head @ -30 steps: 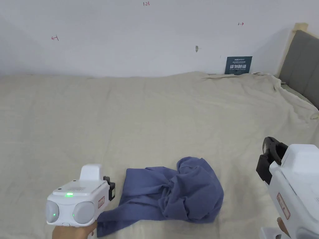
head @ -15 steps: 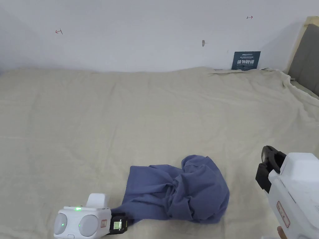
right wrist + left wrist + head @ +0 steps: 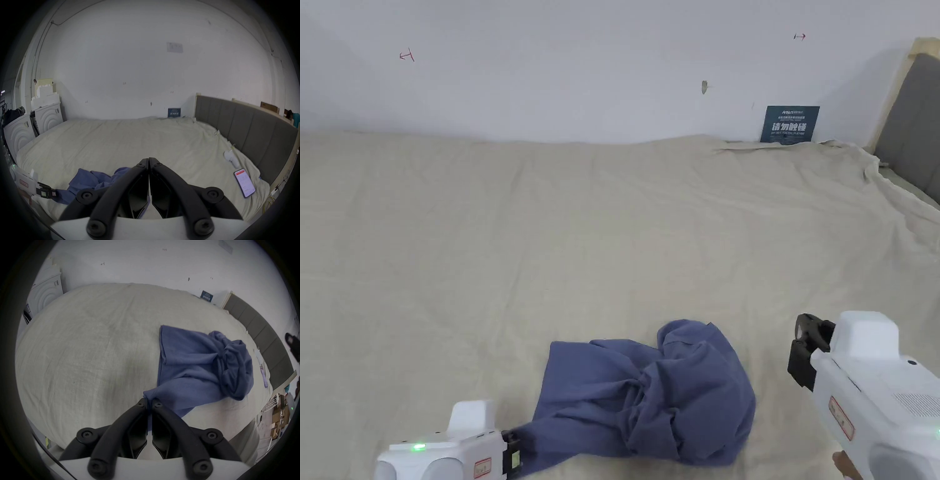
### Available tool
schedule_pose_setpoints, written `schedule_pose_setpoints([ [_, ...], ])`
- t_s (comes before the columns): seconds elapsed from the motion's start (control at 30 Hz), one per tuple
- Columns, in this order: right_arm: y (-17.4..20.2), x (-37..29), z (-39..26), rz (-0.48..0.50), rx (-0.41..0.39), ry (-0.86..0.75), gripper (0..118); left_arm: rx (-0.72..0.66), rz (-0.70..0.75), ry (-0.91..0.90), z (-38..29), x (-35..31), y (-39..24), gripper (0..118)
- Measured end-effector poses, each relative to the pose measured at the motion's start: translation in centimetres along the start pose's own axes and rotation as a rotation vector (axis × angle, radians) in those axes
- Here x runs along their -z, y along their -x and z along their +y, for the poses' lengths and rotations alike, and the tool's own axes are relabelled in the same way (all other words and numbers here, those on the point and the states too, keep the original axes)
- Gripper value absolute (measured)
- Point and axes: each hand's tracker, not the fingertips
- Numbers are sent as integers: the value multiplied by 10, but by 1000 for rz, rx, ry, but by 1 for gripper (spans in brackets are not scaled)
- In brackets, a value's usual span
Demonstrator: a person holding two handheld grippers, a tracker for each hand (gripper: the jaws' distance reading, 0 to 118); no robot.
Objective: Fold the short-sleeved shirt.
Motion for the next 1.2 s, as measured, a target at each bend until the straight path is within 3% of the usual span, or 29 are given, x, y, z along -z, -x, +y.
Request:
schedule_pose_setpoints([
  [0.07, -3, 25, 0, 19, 7, 61, 10, 7, -12, -20, 3, -7, 1, 1],
  [0.13, -1, 48, 2, 25, 9, 126, 40, 11, -21, -36, 6, -15, 1, 1],
  [0.17, -3, 64, 2, 25, 17, 168, 48, 11, -28, -45, 9, -17, 1, 1],
  [0.2, -5, 77, 1, 33, 26, 194, 48, 11, -35, -51, 10, -19, 1, 1],
  [0.23, -8, 94, -1, 44, 44, 225, 76, 11, -41, -55, 11, -21, 1, 1],
  [0.27, -10, 110, -2, 53, 71, 264, 91, 14, -45, -58, 12, -23, 1, 1],
  [0.3, -12, 124, -4, 64, 96, 284, 97, 18, -47, -61, 13, -23, 0, 1],
  [0.37, -16, 152, -8, 62, 135, 358, 97, 21, -51, -63, 14, -23, 0, 1],
  [0.63, -2, 217, -27, 53, 163, 534, 96, 34, -68, -57, 16, -20, 2, 1],
  [0.7, 3, 223, -35, 50, 157, 570, 90, 29, -72, -54, 15, -18, 5, 1],
  [0.83, 14, 219, -50, 60, 127, 617, 16, 25, -75, -53, 15, -18, 5, 1],
  [0.9, 17, 210, -53, 70, 125, 611, 2, 26, -78, -54, 15, -19, 5, 1],
  [1.03, 17, 186, -40, 46, 59, 508, 1, 22, -88, -68, 16, -25, 4, 1],
  [1.2, -1, 149, -4, 81, 68, 409, 1, -11, -132, -93, 25, -37, 3, 1],
])
